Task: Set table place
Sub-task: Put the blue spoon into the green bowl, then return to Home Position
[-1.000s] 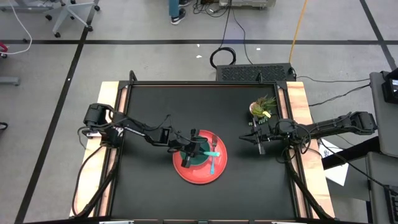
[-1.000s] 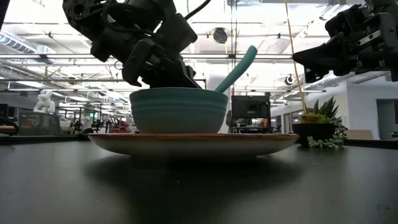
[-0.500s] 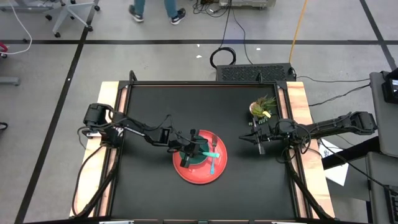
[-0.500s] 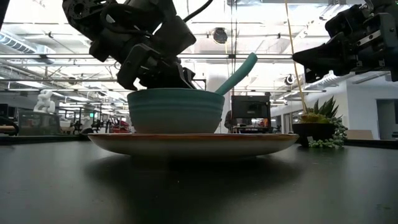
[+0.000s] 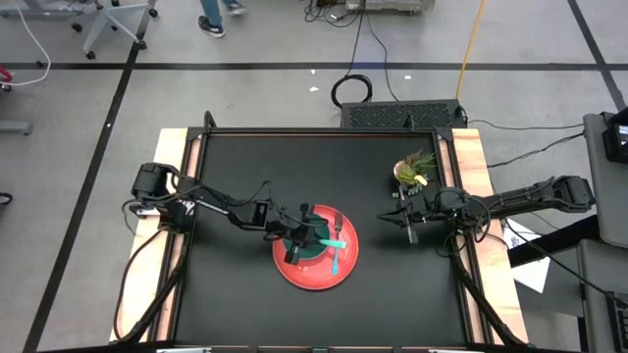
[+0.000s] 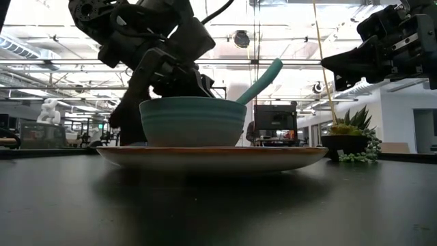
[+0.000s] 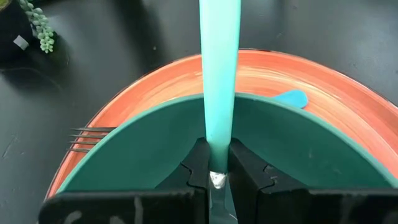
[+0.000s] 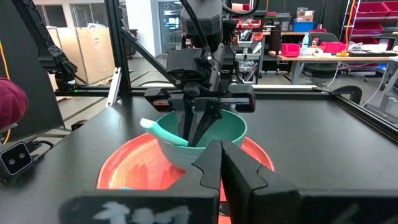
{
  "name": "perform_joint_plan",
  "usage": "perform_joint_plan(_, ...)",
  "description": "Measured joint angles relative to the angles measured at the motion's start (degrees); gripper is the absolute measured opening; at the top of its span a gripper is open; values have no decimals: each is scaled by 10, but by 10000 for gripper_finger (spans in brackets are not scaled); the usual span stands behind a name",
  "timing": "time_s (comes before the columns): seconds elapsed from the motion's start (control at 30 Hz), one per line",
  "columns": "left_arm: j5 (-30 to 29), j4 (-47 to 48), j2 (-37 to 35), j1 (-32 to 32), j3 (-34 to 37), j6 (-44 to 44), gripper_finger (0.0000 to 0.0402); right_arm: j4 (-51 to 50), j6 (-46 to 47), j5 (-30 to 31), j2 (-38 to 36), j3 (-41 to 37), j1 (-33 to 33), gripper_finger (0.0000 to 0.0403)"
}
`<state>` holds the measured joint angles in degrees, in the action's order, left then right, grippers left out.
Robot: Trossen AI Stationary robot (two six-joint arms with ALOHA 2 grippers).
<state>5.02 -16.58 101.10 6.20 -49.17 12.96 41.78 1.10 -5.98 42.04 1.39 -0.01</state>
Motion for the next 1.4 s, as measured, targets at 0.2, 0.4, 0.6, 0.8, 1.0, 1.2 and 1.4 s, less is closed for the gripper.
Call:
perform_joint_plan(0.2, 0, 2, 0, 0, 0, -9, 62, 0, 0, 0, 0, 0, 0, 0)
perform_joint_plan(0.4, 0, 3, 1, 0, 1, -8, 114, 0, 4, 0, 0, 0, 0, 0)
perform_joint_plan(0.6, 0, 1, 1, 0, 1, -9, 122, 0, 4, 0, 0, 0, 0, 0)
perform_joint_plan(0.8, -1, -10, 1, -1, 1, -16, 124, 0, 4, 0, 0, 0, 0, 0)
perform_joint_plan(1.0, 0, -11, 1, -9, 1, -39, 125, 0, 4, 0, 0, 0, 0, 0)
perform_joint_plan(1.2, 4, -11, 1, -12, 1, -42, 163, 0, 4, 0, 0, 0, 0, 0)
perform_joint_plan(1.4, 5, -9, 1, -12, 1, -43, 233, 0, 4, 0, 0, 0, 0, 0)
